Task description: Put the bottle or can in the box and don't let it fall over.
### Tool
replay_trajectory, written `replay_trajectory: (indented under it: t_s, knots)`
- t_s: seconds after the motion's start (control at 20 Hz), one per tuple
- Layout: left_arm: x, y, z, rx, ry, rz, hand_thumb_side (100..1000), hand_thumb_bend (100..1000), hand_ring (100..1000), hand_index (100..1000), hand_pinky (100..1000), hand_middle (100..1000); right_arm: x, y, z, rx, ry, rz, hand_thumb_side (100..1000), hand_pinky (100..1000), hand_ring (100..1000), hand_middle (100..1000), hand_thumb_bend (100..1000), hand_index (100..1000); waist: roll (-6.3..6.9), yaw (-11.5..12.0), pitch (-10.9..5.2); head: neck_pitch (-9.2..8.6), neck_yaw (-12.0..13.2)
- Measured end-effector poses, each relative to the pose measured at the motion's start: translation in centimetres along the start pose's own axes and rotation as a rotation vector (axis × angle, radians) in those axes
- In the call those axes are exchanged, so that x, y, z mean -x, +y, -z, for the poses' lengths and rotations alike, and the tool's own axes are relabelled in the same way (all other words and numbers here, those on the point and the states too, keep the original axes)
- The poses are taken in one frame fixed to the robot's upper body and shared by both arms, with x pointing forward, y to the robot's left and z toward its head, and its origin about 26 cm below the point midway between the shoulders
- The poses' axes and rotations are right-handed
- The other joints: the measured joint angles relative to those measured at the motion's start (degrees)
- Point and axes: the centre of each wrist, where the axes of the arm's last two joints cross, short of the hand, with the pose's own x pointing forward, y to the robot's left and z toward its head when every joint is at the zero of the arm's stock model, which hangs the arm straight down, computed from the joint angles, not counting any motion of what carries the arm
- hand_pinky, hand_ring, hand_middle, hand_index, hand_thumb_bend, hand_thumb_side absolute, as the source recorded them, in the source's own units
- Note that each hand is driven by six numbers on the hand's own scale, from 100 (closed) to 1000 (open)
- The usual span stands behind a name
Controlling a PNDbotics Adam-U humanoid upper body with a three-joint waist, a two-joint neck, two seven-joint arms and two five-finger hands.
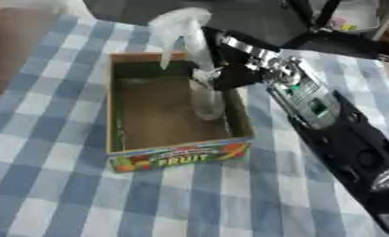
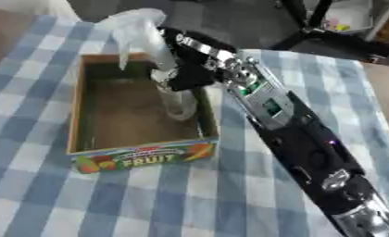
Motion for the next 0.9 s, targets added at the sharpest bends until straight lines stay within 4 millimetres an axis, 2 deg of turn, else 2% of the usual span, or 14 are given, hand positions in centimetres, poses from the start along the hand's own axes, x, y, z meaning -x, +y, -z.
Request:
replay_trajectory:
  t_s: [0.45,0.6,0.8,0.9]
  knots:
    - [0.2,0.3,-0.3,-0.007,0.010,0.011,436,710,473,755,977,556,0.5,0.5,-1.1,0.000,-0.006,0.051,496,945,1000,1000,100,1000,0.47,-1.60,-0.55,0.16,0.74]
    - [0.2,0.4,-0.4,-0.008,0.012,0.015,437,710,473,755,977,556,0.6,0.6,-1.8,-0.001,-0.007,0.064,602,943,1000,1000,100,1000,0.80,-2.44,-0.61,0.54,1.16]
    - [0.3,0.5,-0.5,-0.009,0.017,0.019,437,710,473,755,977,556,0.2,0.7,-2.2,-0.007,-0.026,0.080,611,946,1000,1000,100,1000,1.30,-3.04,-0.64,0.57,1.44]
    - [0.3,0.5,-0.5,-0.009,0.017,0.020,436,711,473,755,977,556,0.0,0.6,-2.4,-0.009,-0.037,0.080,574,947,1000,1000,100,1000,1.43,-3.26,-0.66,0.58,1.59]
